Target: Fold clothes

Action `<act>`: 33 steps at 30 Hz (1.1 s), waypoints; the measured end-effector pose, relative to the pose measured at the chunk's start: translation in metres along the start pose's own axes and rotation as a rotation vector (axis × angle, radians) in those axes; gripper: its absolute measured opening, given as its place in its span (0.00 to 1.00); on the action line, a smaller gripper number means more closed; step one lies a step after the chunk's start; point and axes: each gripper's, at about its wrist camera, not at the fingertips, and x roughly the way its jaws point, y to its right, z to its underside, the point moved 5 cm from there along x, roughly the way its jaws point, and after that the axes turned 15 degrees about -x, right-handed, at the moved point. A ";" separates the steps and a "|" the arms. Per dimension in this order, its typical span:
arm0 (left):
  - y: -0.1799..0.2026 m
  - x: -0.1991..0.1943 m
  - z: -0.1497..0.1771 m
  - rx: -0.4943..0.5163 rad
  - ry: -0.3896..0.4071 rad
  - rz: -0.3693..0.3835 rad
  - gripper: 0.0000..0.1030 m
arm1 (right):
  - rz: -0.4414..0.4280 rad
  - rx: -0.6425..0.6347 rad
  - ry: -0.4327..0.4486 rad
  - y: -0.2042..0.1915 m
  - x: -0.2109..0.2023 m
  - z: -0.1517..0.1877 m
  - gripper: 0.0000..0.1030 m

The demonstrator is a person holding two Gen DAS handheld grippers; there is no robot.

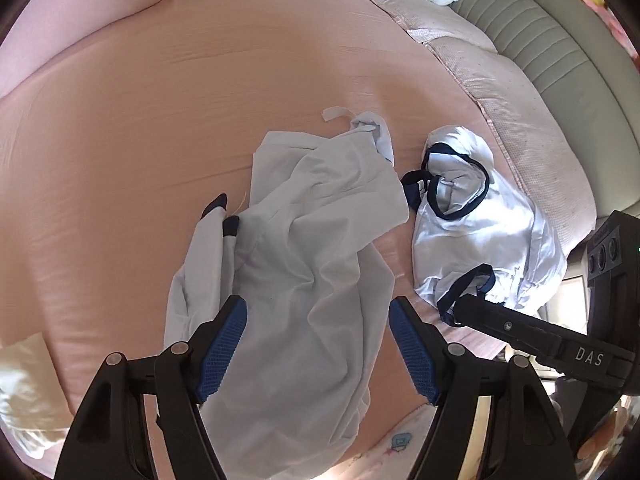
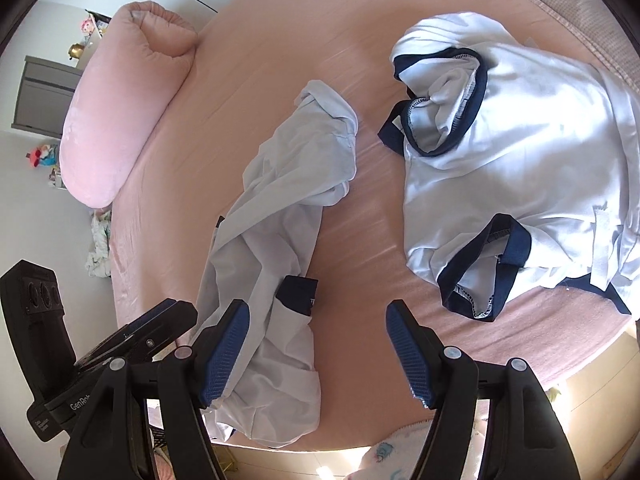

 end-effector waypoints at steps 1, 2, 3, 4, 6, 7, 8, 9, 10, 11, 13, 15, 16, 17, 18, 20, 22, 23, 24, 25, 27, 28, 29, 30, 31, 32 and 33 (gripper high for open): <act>0.006 0.006 -0.004 0.030 -0.002 -0.022 0.70 | -0.016 0.019 0.002 0.006 0.003 -0.001 0.69; 0.011 0.012 -0.007 0.054 -0.010 -0.042 0.70 | -0.030 0.038 0.005 0.010 0.005 -0.004 0.69; 0.016 0.018 -0.010 0.078 -0.018 -0.061 0.70 | -0.044 0.056 0.007 0.015 0.006 -0.006 0.68; 0.021 0.023 -0.013 0.093 -0.023 -0.073 0.70 | -0.053 0.072 0.011 0.019 0.007 -0.008 0.68; 0.028 0.028 -0.017 0.113 -0.023 -0.074 0.70 | -0.063 0.085 0.019 0.024 0.009 -0.012 0.68; 0.032 0.030 -0.019 0.126 -0.020 -0.081 0.70 | -0.063 0.088 0.020 0.026 0.009 -0.015 0.68; 0.035 0.032 -0.020 0.142 -0.018 -0.092 0.70 | -0.059 0.090 0.021 0.027 0.010 -0.017 0.68; 0.038 0.034 -0.022 0.158 -0.015 -0.104 0.70 | -0.073 0.100 0.022 0.029 0.011 -0.018 0.68; 0.041 0.036 -0.023 0.174 -0.013 -0.115 0.70 | -0.090 0.111 0.024 0.030 0.012 -0.020 0.68; 0.044 0.038 -0.025 0.195 -0.010 -0.126 0.70 | -0.106 0.123 0.026 0.031 0.013 -0.021 0.69; 0.047 0.044 -0.028 0.237 -0.004 -0.156 0.70 | -0.139 0.146 0.030 0.034 0.016 -0.024 0.68; 0.050 0.049 -0.030 0.290 0.013 -0.185 0.70 | -0.150 0.162 0.033 0.035 0.018 -0.026 0.68; 0.052 0.051 -0.031 0.324 0.030 -0.200 0.70 | -0.155 0.169 0.035 0.035 0.019 -0.027 0.68; 0.054 0.053 -0.031 0.357 0.043 -0.218 0.68 | -0.159 0.177 0.036 0.036 0.021 -0.027 0.68; 0.055 0.055 -0.030 0.381 0.043 -0.224 0.60 | -0.163 0.185 0.038 0.037 0.022 -0.028 0.68; 0.056 0.060 -0.026 0.421 0.024 -0.216 0.39 | -0.172 0.200 0.042 0.038 0.024 -0.030 0.68; 0.054 0.061 -0.024 0.423 0.017 -0.195 0.32 | -0.210 0.238 0.044 0.038 0.030 -0.031 0.68; 0.052 0.061 -0.023 0.420 0.016 -0.183 0.27 | -0.220 0.258 0.044 0.039 0.032 -0.032 0.68; 0.050 0.061 -0.022 0.416 0.014 -0.171 0.23 | -0.224 0.272 0.050 0.039 0.033 -0.034 0.68; 0.049 0.061 -0.021 0.412 0.012 -0.159 0.22 | -0.228 0.283 0.056 0.039 0.034 -0.037 0.68; 0.045 0.060 -0.020 0.400 0.009 -0.129 0.19 | -0.234 0.307 0.066 0.039 0.038 -0.043 0.68; 0.042 0.059 -0.020 0.390 0.008 -0.107 0.18 | -0.237 0.319 0.068 0.038 0.041 -0.046 0.68; 0.040 0.057 -0.020 0.382 0.008 -0.095 0.15 | -0.246 0.332 0.071 0.036 0.044 -0.049 0.68; 0.037 0.056 -0.021 0.375 0.009 -0.090 0.13 | -0.263 0.344 0.064 0.034 0.049 -0.052 0.68; 0.035 0.056 -0.021 0.365 0.008 -0.082 0.13 | -0.281 0.354 0.055 0.032 0.054 -0.055 0.68; 0.032 0.056 -0.020 0.352 0.004 -0.074 0.12 | -0.297 0.366 0.043 0.030 0.059 -0.057 0.68; 0.030 0.056 -0.020 0.338 -0.001 -0.065 0.12 | -0.312 0.378 0.037 0.028 0.064 -0.059 0.68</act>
